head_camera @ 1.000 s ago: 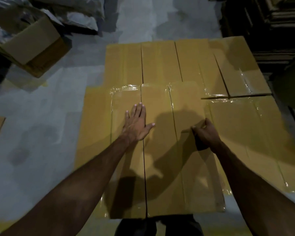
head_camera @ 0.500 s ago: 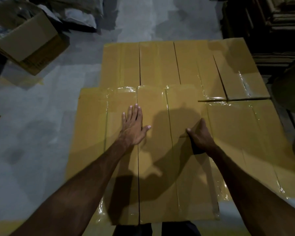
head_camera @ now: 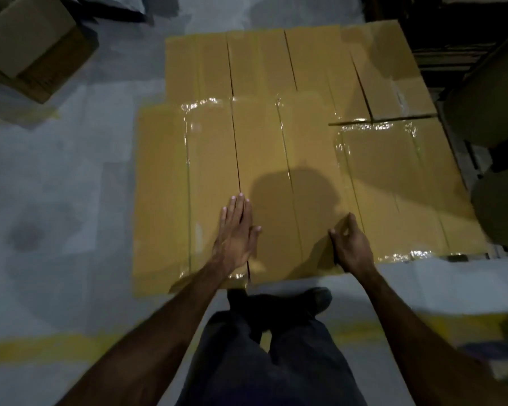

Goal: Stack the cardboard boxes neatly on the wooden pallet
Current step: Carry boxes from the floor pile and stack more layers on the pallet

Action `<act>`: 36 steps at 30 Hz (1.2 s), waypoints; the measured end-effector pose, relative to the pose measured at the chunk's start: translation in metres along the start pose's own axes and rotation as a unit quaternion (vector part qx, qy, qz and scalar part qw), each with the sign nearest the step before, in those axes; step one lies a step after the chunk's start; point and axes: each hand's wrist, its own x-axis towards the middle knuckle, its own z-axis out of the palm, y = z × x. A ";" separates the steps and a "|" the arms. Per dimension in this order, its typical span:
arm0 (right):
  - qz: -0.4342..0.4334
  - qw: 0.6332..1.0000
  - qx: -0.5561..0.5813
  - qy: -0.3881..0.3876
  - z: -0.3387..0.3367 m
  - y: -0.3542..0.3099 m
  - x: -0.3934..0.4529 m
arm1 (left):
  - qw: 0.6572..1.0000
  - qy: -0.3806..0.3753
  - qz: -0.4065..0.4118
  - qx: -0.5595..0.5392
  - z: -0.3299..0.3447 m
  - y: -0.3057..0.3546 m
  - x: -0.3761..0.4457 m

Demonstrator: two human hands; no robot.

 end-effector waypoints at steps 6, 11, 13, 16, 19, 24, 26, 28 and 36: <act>0.028 0.999 0.038 -0.004 -0.005 0.021 -0.058 | 1.000 -0.012 0.017 0.008 0.021 0.015 -0.098; -0.018 0.994 0.079 -0.074 -0.016 0.041 -0.073 | 1.000 -0.014 -0.021 -0.016 0.013 0.022 -0.139; -0.047 0.992 0.076 -0.086 -0.024 0.041 -0.083 | 1.000 -0.014 -0.019 -0.005 0.009 0.018 -0.159; -0.074 0.992 0.040 -0.094 -0.029 0.051 -0.093 | 0.999 -0.018 -0.020 0.042 0.008 0.016 -0.179; -0.092 0.990 0.020 -0.105 -0.030 0.061 -0.093 | 0.997 0.047 -0.064 0.019 0.003 0.008 -0.187; -0.090 0.990 0.029 -0.106 -0.024 0.072 -0.098 | 0.970 0.102 -0.221 0.021 -0.015 -0.034 -0.209; -0.077 0.991 0.033 -0.106 -0.019 0.077 -0.099 | 0.961 0.078 -0.260 0.048 -0.015 -0.055 -0.221; -0.066 0.992 0.028 -0.107 -0.014 0.082 -0.103 | 0.947 0.086 -0.309 -0.004 -0.010 -0.074 -0.228; -0.076 0.989 0.049 -0.117 -0.012 0.091 -0.109 | 0.887 0.215 -0.346 -0.217 -0.019 -0.090 -0.231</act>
